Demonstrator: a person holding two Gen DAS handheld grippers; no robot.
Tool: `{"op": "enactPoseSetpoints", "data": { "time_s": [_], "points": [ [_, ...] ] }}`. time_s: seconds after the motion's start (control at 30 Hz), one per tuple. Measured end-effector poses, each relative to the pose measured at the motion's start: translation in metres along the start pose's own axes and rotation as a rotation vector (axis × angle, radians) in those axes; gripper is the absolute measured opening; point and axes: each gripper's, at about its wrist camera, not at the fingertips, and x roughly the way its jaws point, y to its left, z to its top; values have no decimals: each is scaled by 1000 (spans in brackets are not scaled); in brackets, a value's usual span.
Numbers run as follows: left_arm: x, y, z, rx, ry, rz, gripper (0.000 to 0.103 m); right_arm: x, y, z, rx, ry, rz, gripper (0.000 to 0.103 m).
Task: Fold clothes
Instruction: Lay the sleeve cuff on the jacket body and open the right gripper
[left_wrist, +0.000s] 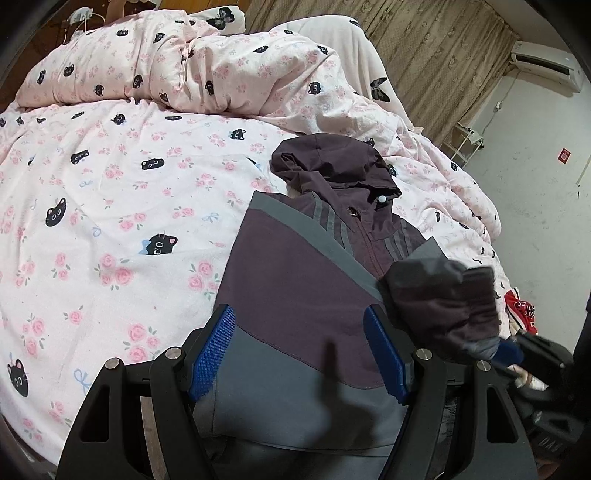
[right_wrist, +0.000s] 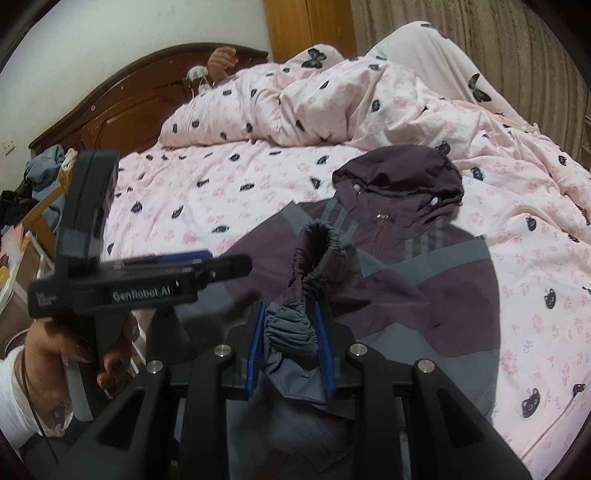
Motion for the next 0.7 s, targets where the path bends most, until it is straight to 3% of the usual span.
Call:
{"op": "enactPoseSetpoints", "data": {
  "time_s": [0.47,0.7],
  "points": [
    [0,7,0,-19,-7,21,68,20,15,-23,-48,76,62,28],
    [-3,9,2,-31,-19,24,68,16,32,-35,-106,79,110,35]
  ]
}}
